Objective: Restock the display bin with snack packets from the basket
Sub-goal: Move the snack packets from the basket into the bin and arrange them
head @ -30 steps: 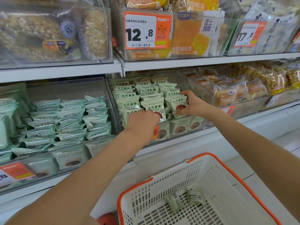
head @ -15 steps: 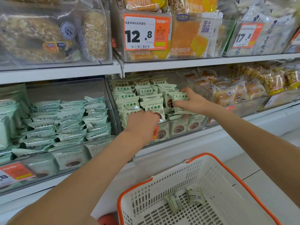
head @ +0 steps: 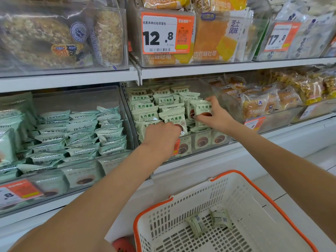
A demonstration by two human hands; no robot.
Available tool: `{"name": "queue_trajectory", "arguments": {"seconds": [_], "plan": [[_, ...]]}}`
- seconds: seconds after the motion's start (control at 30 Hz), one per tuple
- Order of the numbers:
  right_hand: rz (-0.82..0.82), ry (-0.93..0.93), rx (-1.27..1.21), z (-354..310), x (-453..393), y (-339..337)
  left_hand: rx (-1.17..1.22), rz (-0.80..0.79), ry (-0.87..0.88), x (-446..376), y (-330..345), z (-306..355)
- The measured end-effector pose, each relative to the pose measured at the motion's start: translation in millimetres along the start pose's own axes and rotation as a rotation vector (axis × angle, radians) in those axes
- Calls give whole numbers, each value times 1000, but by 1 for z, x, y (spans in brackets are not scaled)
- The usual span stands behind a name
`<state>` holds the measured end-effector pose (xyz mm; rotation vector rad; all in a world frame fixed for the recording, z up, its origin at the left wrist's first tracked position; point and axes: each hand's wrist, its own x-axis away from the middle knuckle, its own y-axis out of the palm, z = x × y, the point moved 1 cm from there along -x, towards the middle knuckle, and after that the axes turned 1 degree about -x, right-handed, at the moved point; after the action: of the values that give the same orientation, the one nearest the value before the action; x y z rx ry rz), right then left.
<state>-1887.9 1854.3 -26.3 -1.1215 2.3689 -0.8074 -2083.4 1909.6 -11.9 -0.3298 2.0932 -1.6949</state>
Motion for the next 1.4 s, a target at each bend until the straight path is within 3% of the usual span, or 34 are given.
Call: {"name": "queue_trajectory", "arguments": {"seconds": [0.27,0.5,0.8,0.93,1.03,1.2,1.27,1.3,1.4], "plan": [[-15,38,258,8,-7,5,-22,-4,-10,0,1,0],[89,-117,197,1,-2,8,-17,-6,-20,0,2,0],[12,-27,170,7,-4,10,-38,-17,-9,-1,1,0],[113,-91,133,10,0,8,-35,-32,-24,0,3,1],[205,-173,65,10,10,1,-8,100,32,2,2,9],[622,-280,-86,24,63,-4,33,326,438,10,23,51],[708,-239,-95,46,98,11,84,242,547,14,49,70],[670,-210,-57,66,113,23,122,136,562,17,66,80],[338,-50,133,141,153,68,177,-153,489,24,125,108]]}}
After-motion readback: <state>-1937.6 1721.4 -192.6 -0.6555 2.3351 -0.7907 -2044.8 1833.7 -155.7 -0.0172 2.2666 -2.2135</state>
